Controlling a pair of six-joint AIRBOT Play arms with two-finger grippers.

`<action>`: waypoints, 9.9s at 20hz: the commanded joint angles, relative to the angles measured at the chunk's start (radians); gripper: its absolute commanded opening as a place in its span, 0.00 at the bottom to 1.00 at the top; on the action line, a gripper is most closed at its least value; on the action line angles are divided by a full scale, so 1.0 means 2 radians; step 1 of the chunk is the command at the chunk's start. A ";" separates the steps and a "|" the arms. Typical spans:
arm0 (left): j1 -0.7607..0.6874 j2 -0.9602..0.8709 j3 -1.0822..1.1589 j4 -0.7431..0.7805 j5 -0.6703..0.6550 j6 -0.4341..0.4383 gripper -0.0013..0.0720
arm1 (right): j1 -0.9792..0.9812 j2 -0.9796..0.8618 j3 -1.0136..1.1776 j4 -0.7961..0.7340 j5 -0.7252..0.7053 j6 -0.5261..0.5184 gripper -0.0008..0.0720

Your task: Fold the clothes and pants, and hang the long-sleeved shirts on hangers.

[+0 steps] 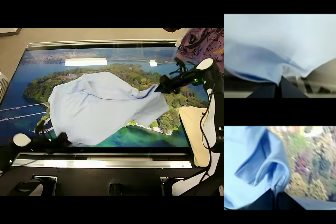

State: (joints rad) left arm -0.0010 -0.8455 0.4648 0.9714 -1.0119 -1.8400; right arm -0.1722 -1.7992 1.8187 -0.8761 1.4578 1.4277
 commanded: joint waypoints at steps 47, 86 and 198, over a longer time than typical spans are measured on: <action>0.090 -0.544 0.683 0.171 0.008 0.058 0.04 | 0.100 -0.115 0.095 -0.150 -0.336 0.134 0.05; 0.123 -0.417 0.729 0.354 -0.280 0.030 0.97 | -0.044 0.022 0.041 -0.175 0.070 0.069 0.74; 0.082 -0.424 0.447 0.160 0.048 0.081 0.83 | 0.082 0.009 -0.140 -0.103 -0.245 0.063 0.22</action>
State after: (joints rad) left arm 0.1673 -1.6897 1.3392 1.2900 -0.9165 -1.6569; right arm -0.0071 -1.7741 1.5330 -1.1118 0.9485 1.5562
